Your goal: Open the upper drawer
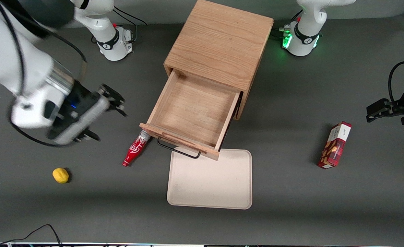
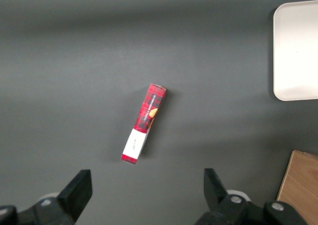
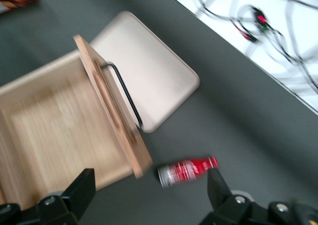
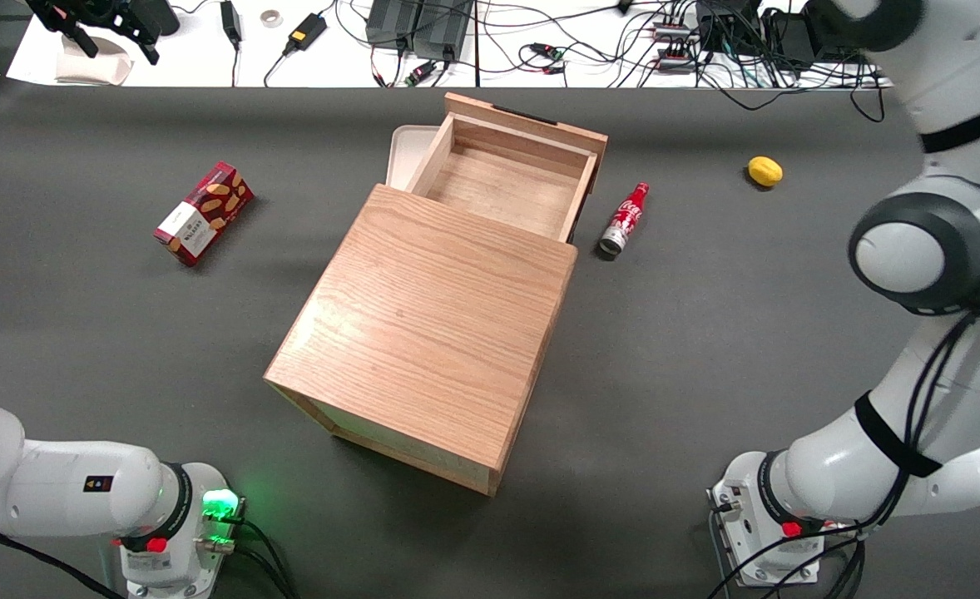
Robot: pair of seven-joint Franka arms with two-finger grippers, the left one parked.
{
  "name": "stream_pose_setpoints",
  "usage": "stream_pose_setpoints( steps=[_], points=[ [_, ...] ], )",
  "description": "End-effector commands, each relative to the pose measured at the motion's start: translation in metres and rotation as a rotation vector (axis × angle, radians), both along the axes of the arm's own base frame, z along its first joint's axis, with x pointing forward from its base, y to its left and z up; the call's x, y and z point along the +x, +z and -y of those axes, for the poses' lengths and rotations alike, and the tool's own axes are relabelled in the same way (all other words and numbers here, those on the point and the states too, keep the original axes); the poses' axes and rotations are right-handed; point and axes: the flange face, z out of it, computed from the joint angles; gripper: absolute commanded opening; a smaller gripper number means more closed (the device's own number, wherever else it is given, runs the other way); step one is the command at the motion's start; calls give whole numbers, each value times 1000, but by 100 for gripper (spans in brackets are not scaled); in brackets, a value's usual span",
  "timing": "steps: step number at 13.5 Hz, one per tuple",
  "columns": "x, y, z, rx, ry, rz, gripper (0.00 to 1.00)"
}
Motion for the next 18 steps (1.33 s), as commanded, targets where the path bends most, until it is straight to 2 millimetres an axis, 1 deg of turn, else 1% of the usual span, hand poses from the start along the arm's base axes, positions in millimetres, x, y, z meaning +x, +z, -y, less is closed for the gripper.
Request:
stream_pose_setpoints(
  steps=[1,2,3,4,5,6,7,8,9,11,12,13,14,15,16,17,18],
  points=[
    [-38,42,51,-88,-137,-23,100],
    [-55,55,74,-93,-171,-73,100],
    [-76,68,104,-134,-220,-130,100],
    [-91,73,130,-166,-273,-176,100],
    [-102,72,147,-187,-314,-218,100],
    [-119,69,163,-188,-349,-255,100],
    [-134,59,193,-155,-405,-298,100],
    [-150,47,212,-124,-443,-306,100],
    [-168,30,218,-116,-476,-299,100],
    [-200,-8,207,-110,-580,-259,100],
    [-209,-22,200,-111,-595,-242,100],
    [-213,-31,193,-117,-621,-244,100],
    [-212,-36,178,-129,-672,-249,100],
    [-211,-35,163,-140,-670,-234,100],
    [-210,-34,162,-136,-663,-229,100],
    [-205,-30,169,-118,-652,-229,100],
    [-193,-26,176,-112,-643,-235,100]
  ],
)
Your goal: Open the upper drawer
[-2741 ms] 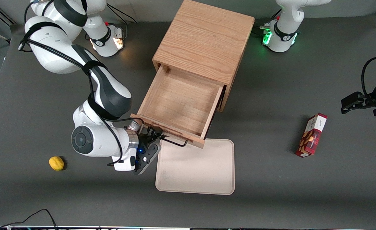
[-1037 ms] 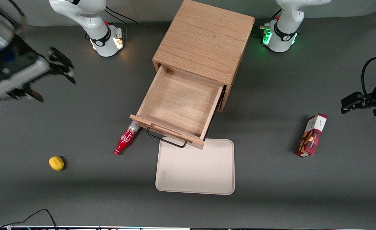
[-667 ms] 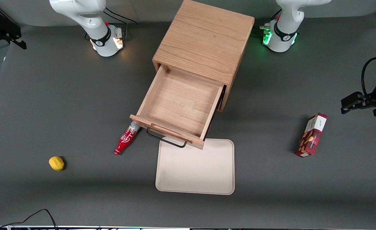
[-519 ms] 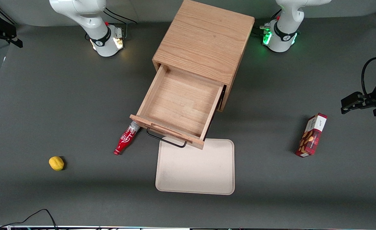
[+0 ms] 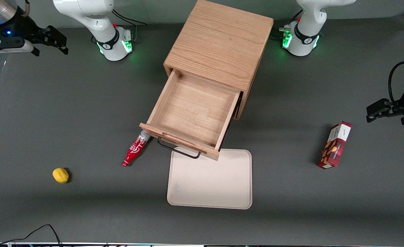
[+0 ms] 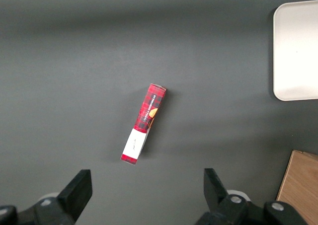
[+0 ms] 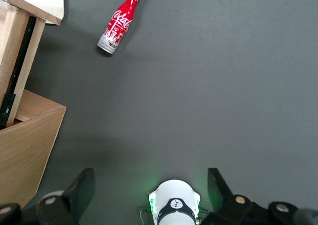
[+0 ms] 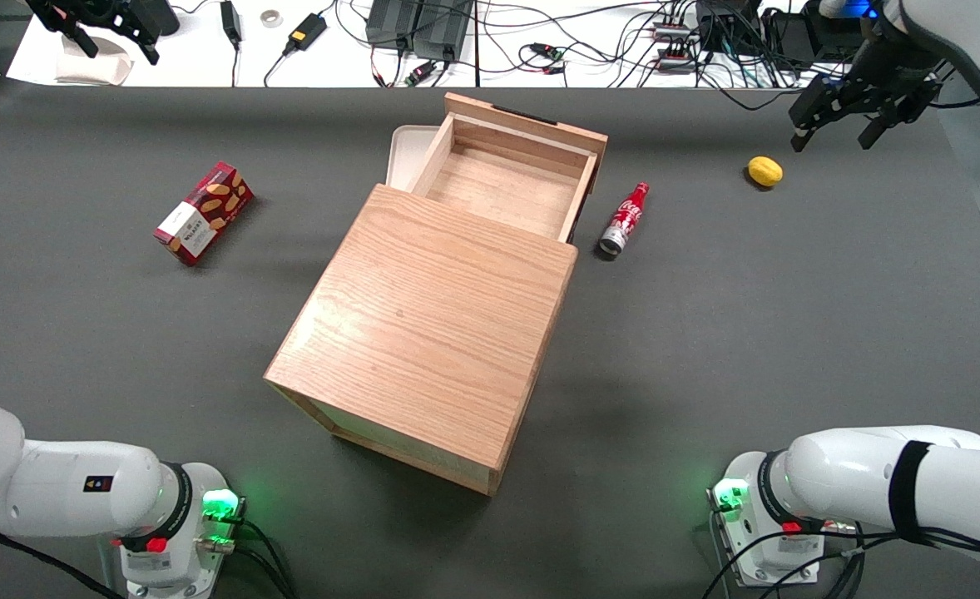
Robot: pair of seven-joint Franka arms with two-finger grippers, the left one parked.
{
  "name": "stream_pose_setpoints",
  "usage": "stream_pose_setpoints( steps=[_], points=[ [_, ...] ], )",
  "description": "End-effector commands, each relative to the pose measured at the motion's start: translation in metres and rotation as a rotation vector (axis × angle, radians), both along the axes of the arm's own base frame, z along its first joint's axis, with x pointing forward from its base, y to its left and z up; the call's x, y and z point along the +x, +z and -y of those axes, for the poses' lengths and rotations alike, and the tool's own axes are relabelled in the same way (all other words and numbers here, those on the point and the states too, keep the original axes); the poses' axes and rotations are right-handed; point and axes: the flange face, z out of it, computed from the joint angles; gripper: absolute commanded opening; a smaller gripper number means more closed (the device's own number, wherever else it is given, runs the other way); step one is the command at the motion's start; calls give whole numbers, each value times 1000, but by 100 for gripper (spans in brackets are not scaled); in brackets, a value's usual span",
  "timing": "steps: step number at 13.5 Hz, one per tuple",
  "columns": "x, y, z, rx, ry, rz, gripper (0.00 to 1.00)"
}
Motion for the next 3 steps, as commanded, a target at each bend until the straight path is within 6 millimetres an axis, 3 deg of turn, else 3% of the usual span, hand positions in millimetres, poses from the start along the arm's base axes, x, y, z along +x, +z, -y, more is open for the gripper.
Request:
stream_pose_setpoints(
  steps=[1,3],
  points=[
    [19,13,17,44,-21,13,100],
    [24,25,21,49,-27,36,100]
  ],
)
